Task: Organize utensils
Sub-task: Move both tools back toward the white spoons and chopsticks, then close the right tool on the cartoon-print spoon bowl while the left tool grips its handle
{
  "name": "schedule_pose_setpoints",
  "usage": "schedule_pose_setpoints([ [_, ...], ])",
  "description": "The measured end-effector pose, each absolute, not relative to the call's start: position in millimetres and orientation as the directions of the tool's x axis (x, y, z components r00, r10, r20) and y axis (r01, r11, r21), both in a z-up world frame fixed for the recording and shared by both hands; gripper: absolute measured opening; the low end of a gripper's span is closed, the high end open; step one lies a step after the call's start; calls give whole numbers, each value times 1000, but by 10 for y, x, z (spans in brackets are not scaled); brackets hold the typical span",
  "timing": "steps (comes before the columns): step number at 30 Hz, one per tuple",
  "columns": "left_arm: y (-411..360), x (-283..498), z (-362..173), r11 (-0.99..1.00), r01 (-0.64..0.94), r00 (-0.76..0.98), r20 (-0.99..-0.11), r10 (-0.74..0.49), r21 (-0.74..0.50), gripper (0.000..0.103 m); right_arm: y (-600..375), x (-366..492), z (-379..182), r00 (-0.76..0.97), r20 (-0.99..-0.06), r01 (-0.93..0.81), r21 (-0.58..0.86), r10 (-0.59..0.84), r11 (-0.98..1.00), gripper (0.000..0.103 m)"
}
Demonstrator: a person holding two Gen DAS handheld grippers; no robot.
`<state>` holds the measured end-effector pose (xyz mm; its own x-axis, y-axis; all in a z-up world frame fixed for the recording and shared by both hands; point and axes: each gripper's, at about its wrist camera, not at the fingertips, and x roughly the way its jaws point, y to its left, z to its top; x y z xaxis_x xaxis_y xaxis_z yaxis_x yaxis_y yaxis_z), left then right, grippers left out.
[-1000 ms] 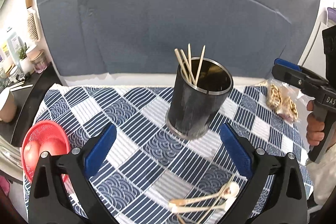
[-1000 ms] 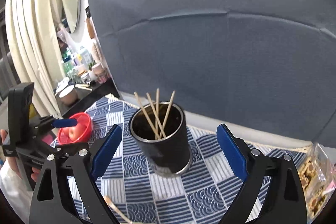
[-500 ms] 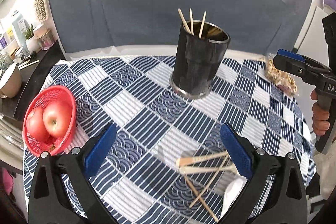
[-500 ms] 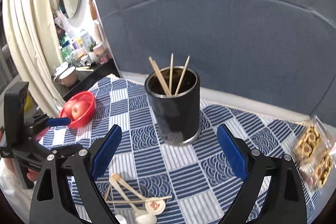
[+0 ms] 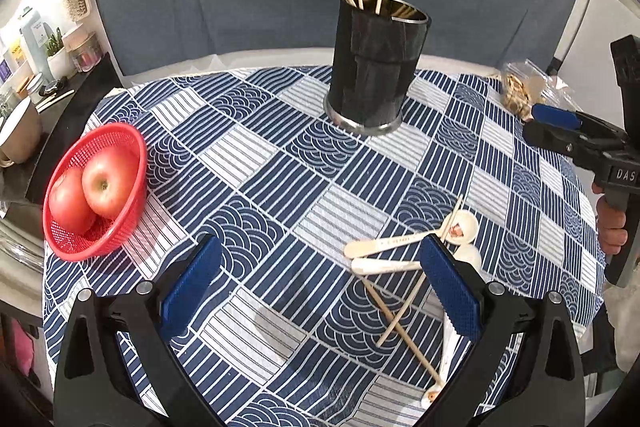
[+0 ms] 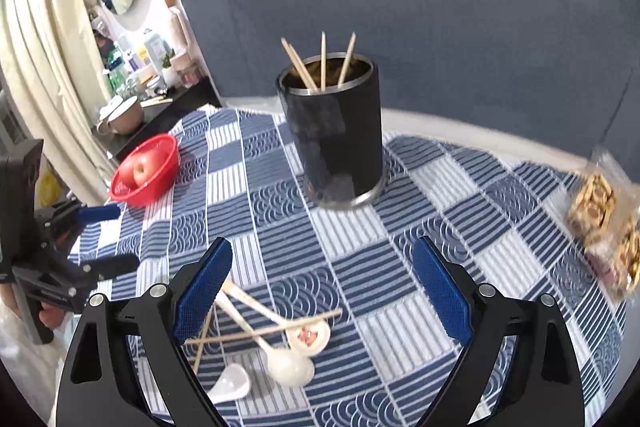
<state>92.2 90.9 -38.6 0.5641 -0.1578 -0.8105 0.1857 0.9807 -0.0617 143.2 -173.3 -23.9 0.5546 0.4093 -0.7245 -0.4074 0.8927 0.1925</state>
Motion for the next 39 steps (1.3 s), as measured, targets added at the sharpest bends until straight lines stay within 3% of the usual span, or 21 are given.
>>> schedule_pose_setpoints([
  [9,885,954,-571,968,239,501,-844,-193,-79,97,-1788,1377,-571,479,-787,-363,226,389,904,85],
  [24,927,1333,-783,910,407,364,-899,-243,-81,97,-1690,1367,-1181,338,-882,-141,299,329,944,62],
  [28,902,1441,-872,885,456,330,-907,-262,-89,97,-1628,1380,-1299,306,-890,-85,328,338,941,51],
  [30,893,1496,-918,875,473,317,-907,-276,-101,97,-1565,1398,-1387,265,-898,-69,344,350,936,29],
  [31,888,1526,-946,869,483,306,-908,-285,-110,97,-1549,1401,-1408,251,-901,-72,347,354,935,11],
  [32,882,1545,-964,865,489,301,-909,-289,-113,97,-1510,1411,-1402,254,-905,-80,333,342,940,7],
  [39,767,1659,-1118,818,552,239,-909,-341,-162,97,-1413,1503,-1177,314,-893,-79,315,323,946,5],
])
